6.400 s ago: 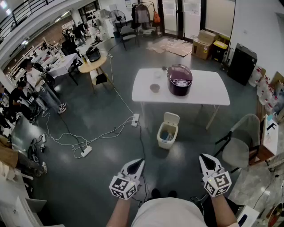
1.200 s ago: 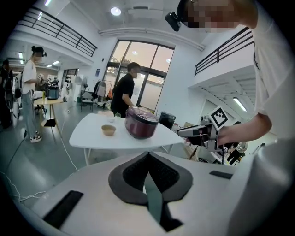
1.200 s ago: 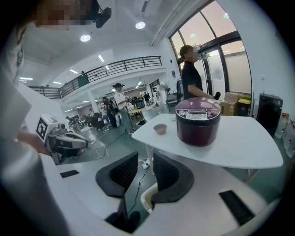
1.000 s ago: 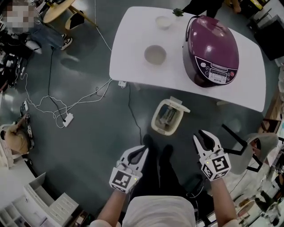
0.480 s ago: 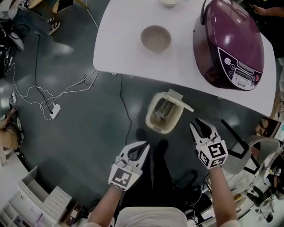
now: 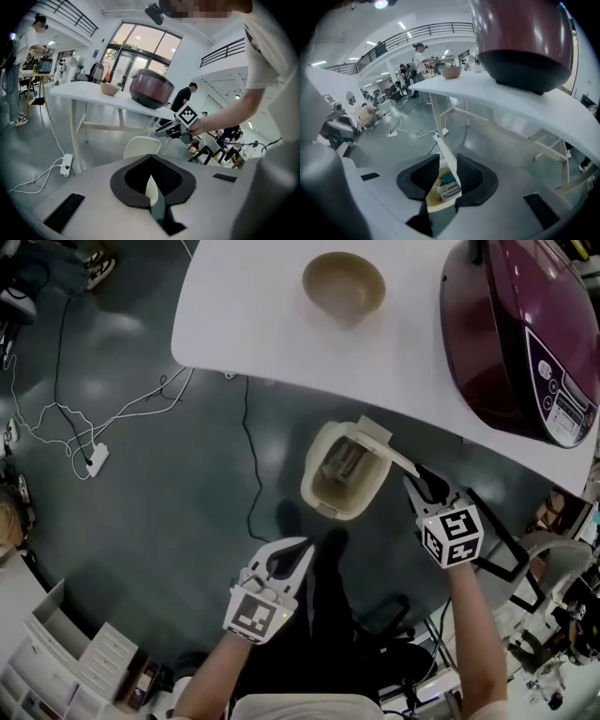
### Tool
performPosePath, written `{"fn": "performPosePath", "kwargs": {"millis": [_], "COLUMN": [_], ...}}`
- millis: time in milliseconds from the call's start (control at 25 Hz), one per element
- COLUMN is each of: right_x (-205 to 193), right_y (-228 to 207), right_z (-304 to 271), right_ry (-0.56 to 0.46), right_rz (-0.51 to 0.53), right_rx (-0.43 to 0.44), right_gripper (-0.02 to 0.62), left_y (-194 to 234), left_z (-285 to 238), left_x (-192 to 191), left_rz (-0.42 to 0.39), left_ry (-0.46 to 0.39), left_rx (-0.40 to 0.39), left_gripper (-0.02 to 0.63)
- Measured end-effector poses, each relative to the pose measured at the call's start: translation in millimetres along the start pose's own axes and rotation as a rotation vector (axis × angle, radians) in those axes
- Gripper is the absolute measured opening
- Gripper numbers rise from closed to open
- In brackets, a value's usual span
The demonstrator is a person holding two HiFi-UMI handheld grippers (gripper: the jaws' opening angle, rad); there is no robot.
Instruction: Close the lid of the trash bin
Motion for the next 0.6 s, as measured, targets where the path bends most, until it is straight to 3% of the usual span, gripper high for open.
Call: {"fn": "performPosePath", "kwargs": {"millis": [280,600], "right_x": [-12.5,-18.6], "right_y": [-12.8,-4.0], "right_z": [-34.9,-39.9], "right_ry": [0.051,0.043], "right_rz": [0.003,-0.018], "right_rx": [0.028,0.05], "right_gripper": [0.133,0.132], "left_y": [12.6,17.0], "left_z": [-6.9,-6.3], "left_x": [-25.0,-40.9], "left_rz": [0.036,0.06], "left_ry": [0.021,0.027], "left_rx": [0.009,0.018], "left_gripper": [0.016,0.015]}}
Point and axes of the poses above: the fingertips, and each gripper's own axes: z backward along the fingers, y to its left, x out of its top, the point moved 6 cm from there along z, backward along the fingers, and after that the axes turned 3 degrees about z, right-handed, at the moved point
